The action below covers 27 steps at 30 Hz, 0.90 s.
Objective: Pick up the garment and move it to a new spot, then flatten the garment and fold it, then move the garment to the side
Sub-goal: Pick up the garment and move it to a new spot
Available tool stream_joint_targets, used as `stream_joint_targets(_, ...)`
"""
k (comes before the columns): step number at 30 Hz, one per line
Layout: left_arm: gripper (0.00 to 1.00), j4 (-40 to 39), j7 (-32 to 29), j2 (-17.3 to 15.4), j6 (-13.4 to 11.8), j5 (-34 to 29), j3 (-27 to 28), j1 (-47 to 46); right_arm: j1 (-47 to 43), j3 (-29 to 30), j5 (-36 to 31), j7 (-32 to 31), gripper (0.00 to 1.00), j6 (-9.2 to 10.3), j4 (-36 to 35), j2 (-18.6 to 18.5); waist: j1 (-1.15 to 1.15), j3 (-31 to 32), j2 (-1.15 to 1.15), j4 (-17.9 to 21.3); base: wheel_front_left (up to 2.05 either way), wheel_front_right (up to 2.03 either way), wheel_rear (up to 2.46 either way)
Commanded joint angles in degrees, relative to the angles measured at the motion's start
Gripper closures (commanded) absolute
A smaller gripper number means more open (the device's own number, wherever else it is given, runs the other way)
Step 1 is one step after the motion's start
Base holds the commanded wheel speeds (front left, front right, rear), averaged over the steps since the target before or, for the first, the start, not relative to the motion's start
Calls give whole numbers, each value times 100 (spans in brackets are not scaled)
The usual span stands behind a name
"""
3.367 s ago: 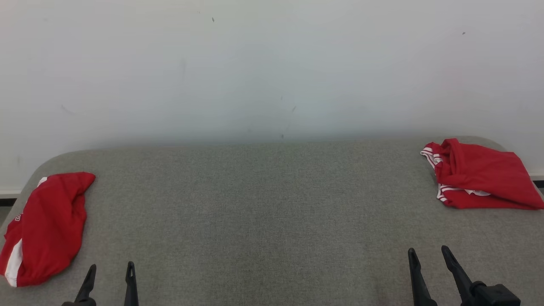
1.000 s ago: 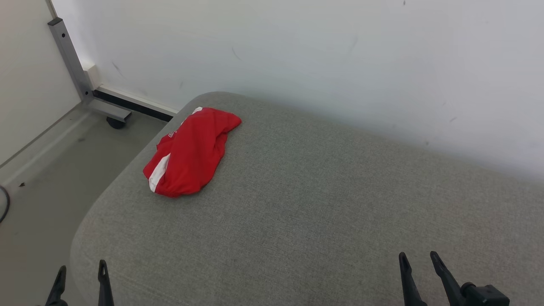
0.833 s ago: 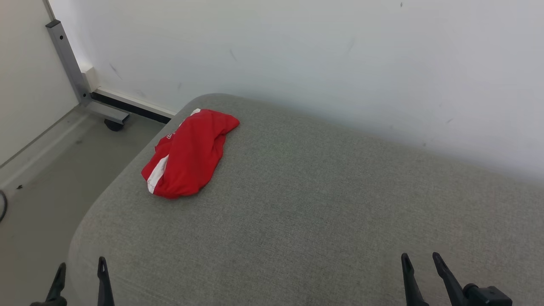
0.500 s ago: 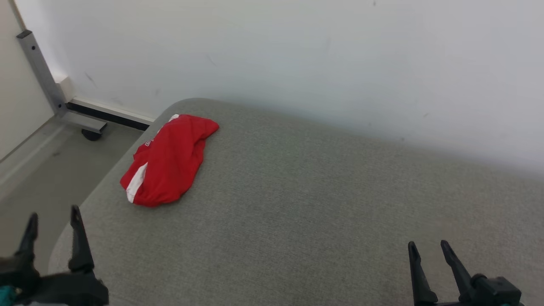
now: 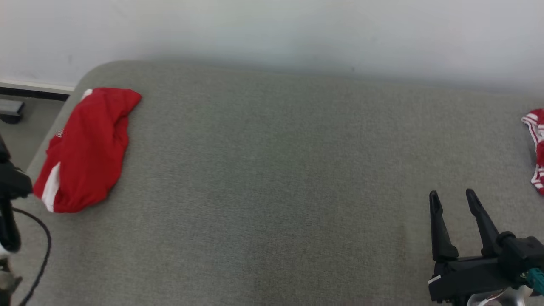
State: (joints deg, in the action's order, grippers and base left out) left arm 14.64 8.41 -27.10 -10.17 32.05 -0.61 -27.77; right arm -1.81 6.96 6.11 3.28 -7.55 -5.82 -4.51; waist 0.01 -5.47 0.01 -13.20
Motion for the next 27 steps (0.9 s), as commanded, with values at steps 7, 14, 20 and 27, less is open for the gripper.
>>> stream_joint_targets(7, 0, 1376, -89, -287, 374, 150, -3, -1164, 348, 86, -2, -30, 0, 15, -263, -140, -1, -1439, -1, 1174, 0, 0, 0)
stream_joint_targets(14, 0, 2901, -434, -419, 647, 105, -205, -1927, 454, 188, 21, -99, 0, 15, -554, -263, -1, -1836, -1, 1364, 0, 0, 0)
stream_joint_targets(20, 0, 4122, -1171, -461, 779, -4, -516, -2337, 469, 259, 26, -165, 0, 15, -738, -314, -1, -2009, -1, 1389, 0, 0, 0)
stream_joint_targets(27, 0, 5247, -2359, -474, 824, 142, -657, -2686, 412, 287, 22, -256, 0, 15, -852, -351, -1, -2023, -1, 1364, 0, 0, 0)
